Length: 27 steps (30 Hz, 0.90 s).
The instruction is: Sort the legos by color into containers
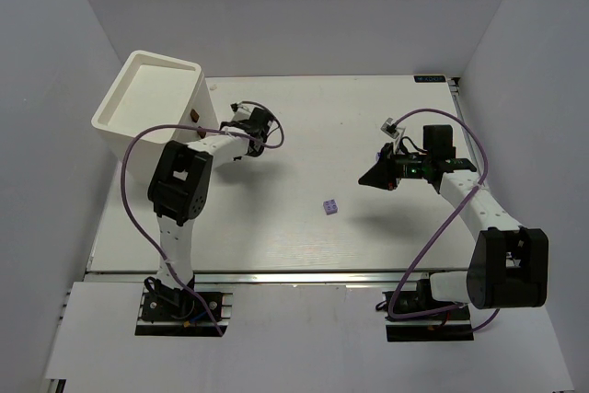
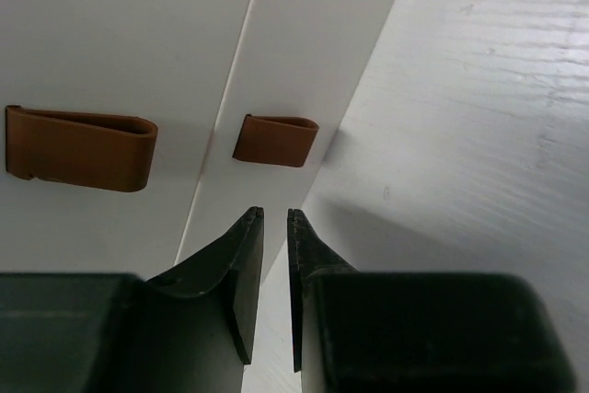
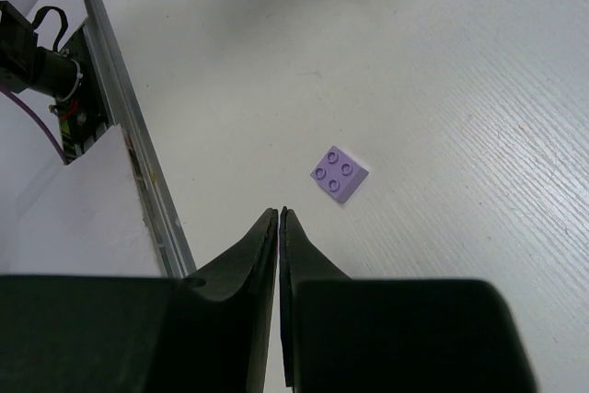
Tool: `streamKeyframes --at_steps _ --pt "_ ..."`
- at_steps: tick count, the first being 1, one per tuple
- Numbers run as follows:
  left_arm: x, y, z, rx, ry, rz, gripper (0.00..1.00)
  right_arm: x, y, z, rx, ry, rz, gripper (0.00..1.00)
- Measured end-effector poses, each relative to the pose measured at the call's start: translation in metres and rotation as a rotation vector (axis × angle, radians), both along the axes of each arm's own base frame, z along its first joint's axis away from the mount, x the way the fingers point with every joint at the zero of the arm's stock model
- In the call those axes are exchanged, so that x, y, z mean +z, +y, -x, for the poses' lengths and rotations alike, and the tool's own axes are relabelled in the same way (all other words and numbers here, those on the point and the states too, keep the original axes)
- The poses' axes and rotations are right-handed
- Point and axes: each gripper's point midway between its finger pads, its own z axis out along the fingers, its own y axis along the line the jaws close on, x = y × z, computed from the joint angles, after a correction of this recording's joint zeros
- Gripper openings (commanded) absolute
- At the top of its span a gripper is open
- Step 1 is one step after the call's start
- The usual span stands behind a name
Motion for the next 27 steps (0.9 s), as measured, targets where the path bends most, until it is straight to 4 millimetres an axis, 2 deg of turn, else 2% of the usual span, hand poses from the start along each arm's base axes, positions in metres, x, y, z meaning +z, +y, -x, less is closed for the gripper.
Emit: streamKeyframes --at_steps 3,7,26,27 --pt "-0.003 0.004 0.000 0.022 -0.001 -0.040 0.28 0.001 0.000 0.000 0.001 0.000 0.000 0.09" --pt "-0.011 0.009 0.004 0.044 0.018 -0.083 0.38 0.002 0.001 0.000 0.005 -0.003 0.000 0.09" --pt "-0.010 0.005 -0.009 0.113 -0.065 -0.063 0.39 0.001 0.002 0.003 0.010 0.010 0.000 0.09" --pt "-0.010 0.005 -0.009 0.122 -0.070 -0.067 0.43 0.001 0.002 0.003 0.010 0.011 0.000 0.09"
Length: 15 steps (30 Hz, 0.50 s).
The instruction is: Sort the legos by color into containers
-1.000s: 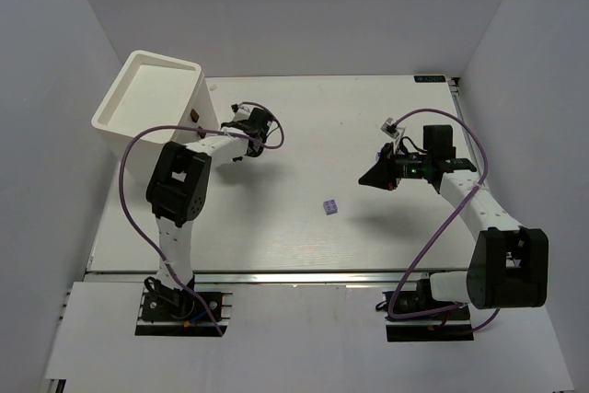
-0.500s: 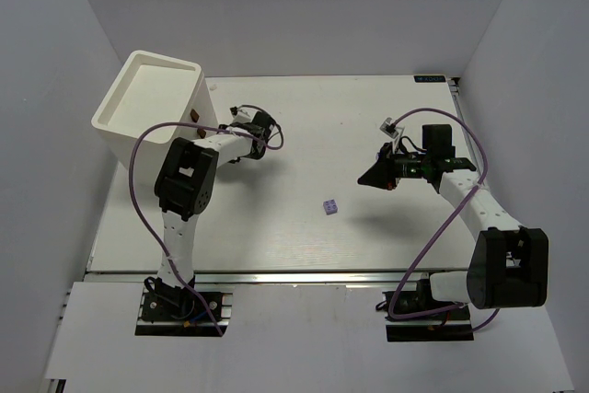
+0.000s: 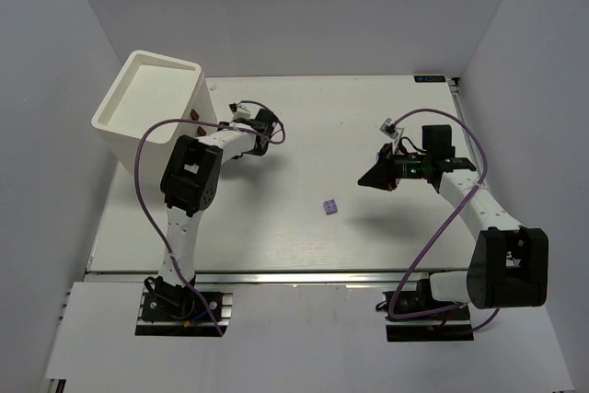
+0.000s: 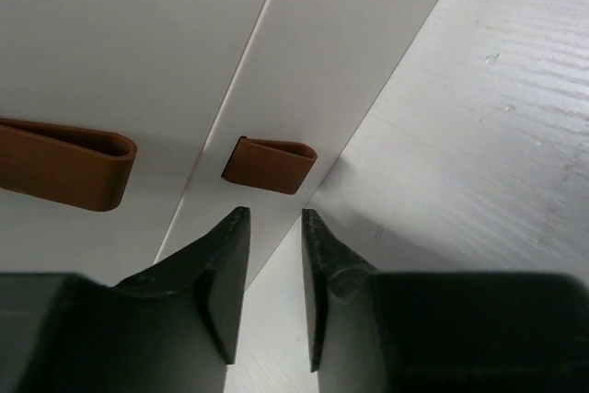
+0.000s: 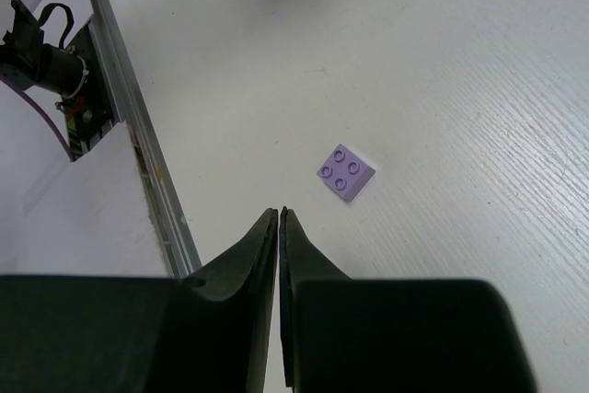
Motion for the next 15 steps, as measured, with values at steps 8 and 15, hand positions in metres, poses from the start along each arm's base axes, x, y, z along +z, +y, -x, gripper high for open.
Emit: streamKeyframes --at_steps 8,15 --pt "-0.0056 0.0042 0.0027 0.055 -0.028 -0.026 0.54 0.0002 0.0004 0.0007 0.005 -0.002 -0.002 0.09" --pt "-0.0072 0.0032 0.0016 0.086 -0.054 -0.018 0.53 0.0024 0.0007 -0.0003 0.009 -0.012 -0.003 0.09"
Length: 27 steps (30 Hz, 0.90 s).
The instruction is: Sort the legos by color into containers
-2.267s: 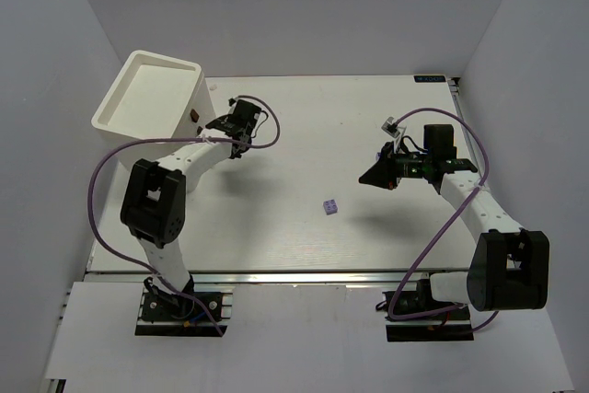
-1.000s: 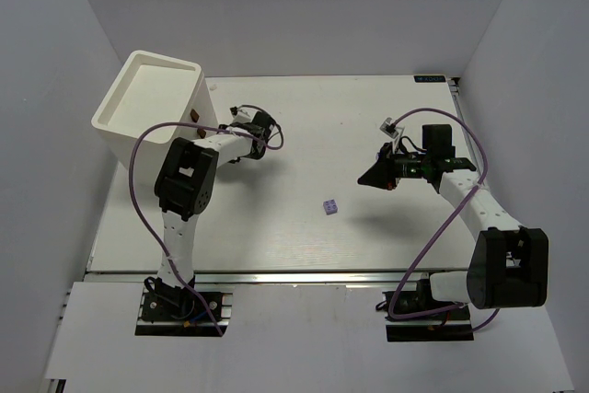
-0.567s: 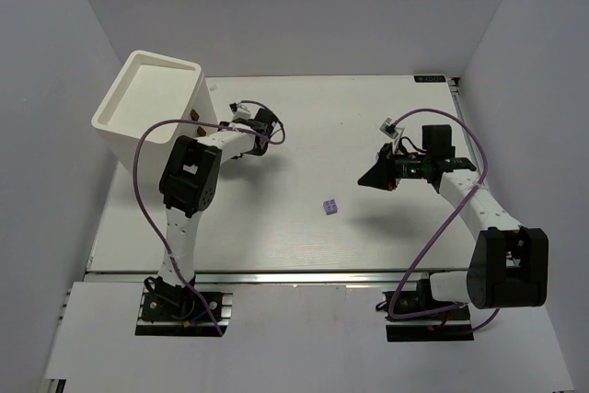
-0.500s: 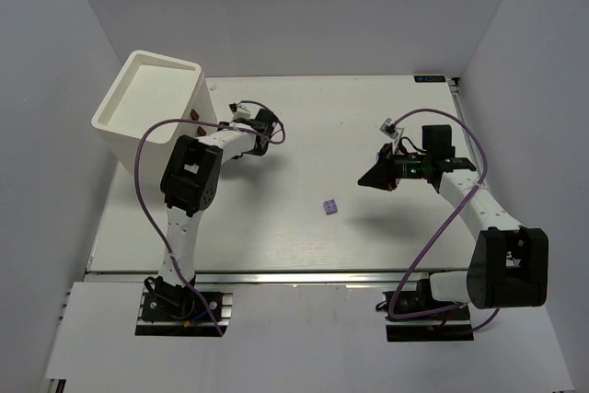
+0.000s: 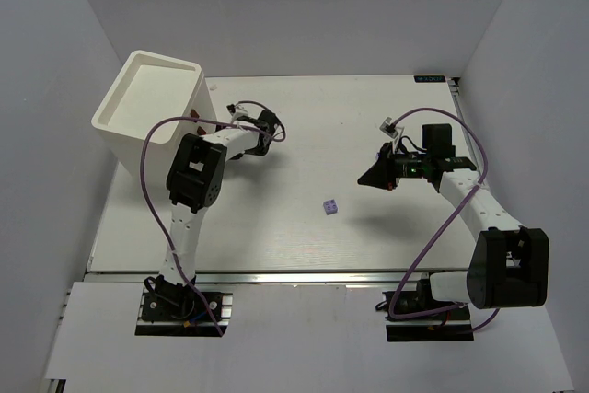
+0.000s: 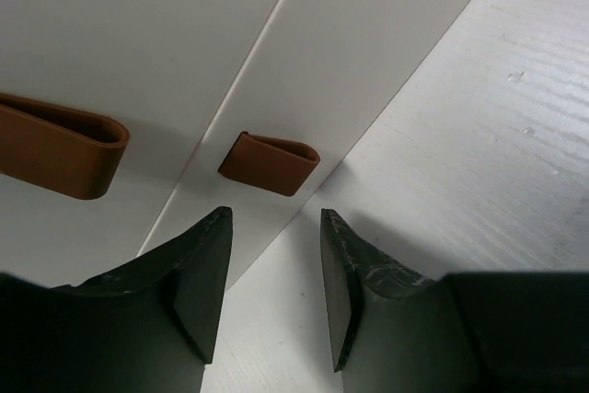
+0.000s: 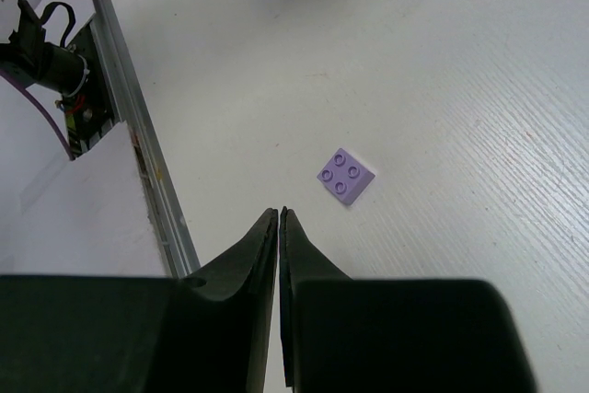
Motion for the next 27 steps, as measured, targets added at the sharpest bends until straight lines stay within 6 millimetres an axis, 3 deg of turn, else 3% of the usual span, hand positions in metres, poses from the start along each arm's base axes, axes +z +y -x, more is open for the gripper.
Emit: streamKeyframes --at_steps 21,27 --pt "-0.010 -0.002 -0.010 0.091 -0.074 -0.023 0.54 0.003 0.001 0.001 0.013 -0.008 -0.006 0.09" --pt "-0.005 0.002 -0.007 0.098 -0.071 -0.058 0.56 0.005 0.001 0.002 0.018 -0.006 -0.010 0.09"
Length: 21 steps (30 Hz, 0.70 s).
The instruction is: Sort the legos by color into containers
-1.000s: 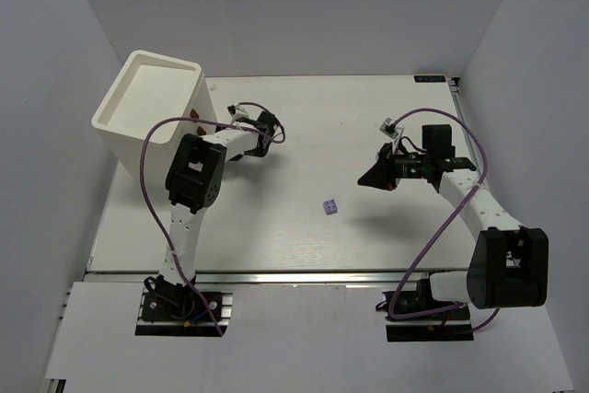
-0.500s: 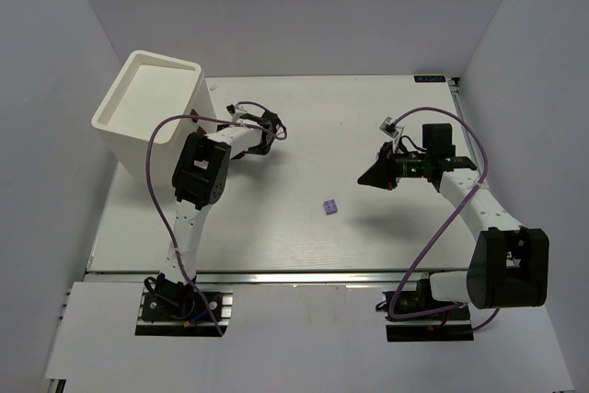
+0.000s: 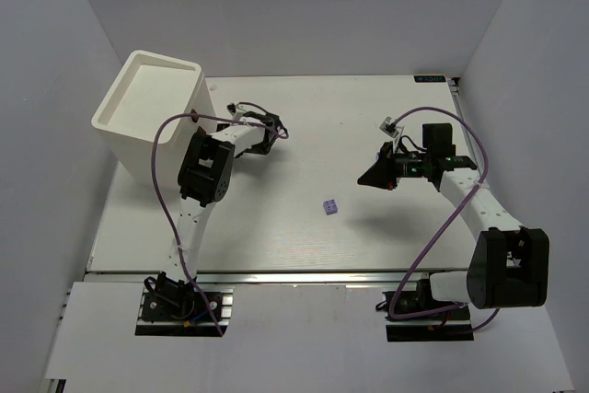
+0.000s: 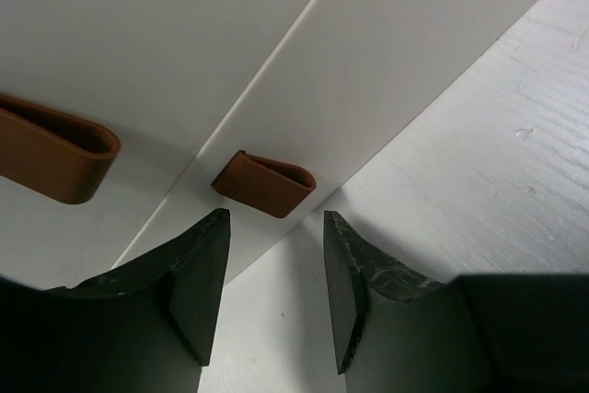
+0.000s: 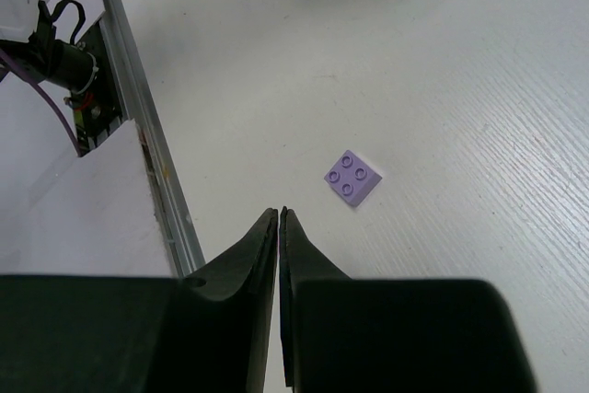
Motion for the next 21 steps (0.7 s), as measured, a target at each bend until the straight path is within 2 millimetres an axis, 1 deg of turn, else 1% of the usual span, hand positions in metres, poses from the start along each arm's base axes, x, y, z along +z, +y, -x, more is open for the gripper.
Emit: streamKeyframes --at_steps 7,13,16,21 --pt "0.007 0.004 -0.004 0.008 -0.016 -0.013 0.57 0.001 0.001 0.001 0.005 0.002 -0.006 0.09" --pt "0.013 0.002 -0.010 0.009 -0.037 -0.007 0.57 0.001 0.001 0.001 0.006 0.003 -0.006 0.09" --pt "0.011 0.002 -0.012 0.009 -0.039 -0.013 0.55 0.002 0.001 0.002 0.009 0.004 -0.010 0.09" --pt "0.007 0.004 -0.011 0.007 -0.019 -0.035 0.50 0.002 0.001 0.002 0.010 0.005 -0.011 0.09"
